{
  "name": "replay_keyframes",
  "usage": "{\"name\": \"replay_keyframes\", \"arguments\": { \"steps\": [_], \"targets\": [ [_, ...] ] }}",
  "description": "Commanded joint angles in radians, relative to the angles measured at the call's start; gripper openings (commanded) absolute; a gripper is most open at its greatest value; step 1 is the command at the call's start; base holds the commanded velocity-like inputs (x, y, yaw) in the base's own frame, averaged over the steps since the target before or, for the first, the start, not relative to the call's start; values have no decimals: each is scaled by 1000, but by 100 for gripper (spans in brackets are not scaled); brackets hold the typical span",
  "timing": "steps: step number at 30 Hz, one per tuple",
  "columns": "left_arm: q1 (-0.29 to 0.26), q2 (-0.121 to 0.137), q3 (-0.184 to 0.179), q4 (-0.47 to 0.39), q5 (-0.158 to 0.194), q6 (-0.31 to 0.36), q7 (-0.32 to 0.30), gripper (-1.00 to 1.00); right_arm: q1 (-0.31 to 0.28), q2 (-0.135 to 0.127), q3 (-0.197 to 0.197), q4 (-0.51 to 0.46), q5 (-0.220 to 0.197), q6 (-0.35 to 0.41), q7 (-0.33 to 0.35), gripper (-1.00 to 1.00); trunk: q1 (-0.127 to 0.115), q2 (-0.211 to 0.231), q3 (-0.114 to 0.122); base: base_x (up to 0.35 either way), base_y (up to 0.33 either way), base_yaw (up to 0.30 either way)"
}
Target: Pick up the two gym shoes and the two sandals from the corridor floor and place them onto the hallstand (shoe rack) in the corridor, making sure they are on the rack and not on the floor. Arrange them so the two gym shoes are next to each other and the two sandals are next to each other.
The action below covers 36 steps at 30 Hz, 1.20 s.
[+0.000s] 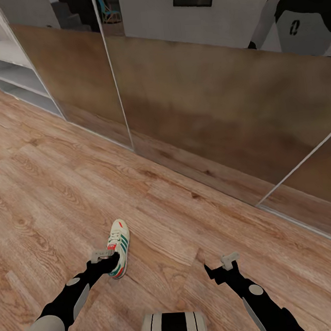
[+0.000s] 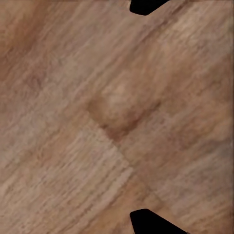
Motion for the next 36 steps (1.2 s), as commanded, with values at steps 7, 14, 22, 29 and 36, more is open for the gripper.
{"name": "replay_keyframes", "arguments": {
  "steps": [7, 14, 22, 29, 36],
  "targets": [
    [0, -3, 4, 27, 18, -61, -8, 100, 0, -1, 2, 0, 4, -4, 0, 100, 3, -2, -39, 0, 0, -1],
    [0, -11, 4, 36, 21, -84, -8, 100, 0, -1, 2, -1, 4, -5, -1, 100, 4, -3, -61, 0, 0, -121],
    [0, -13, 4, 37, 21, -85, -8, 100, 0, -2, 5, -47, 5, -4, -1, 100, 5, -3, -71, 0, 0, -47],
    [0, -12, 5, 37, 22, -85, -1, 100, 0, -2, 6, -56, 6, -4, -1, 100, 6, -4, -83, 0, 0, -1],
    [0, -12, 6, 38, 23, -85, 3, 100, 0, -2, 6, -58, 6, -4, -1, 100, 6, -4, -83, 0, 0, 0]
  ]
}}
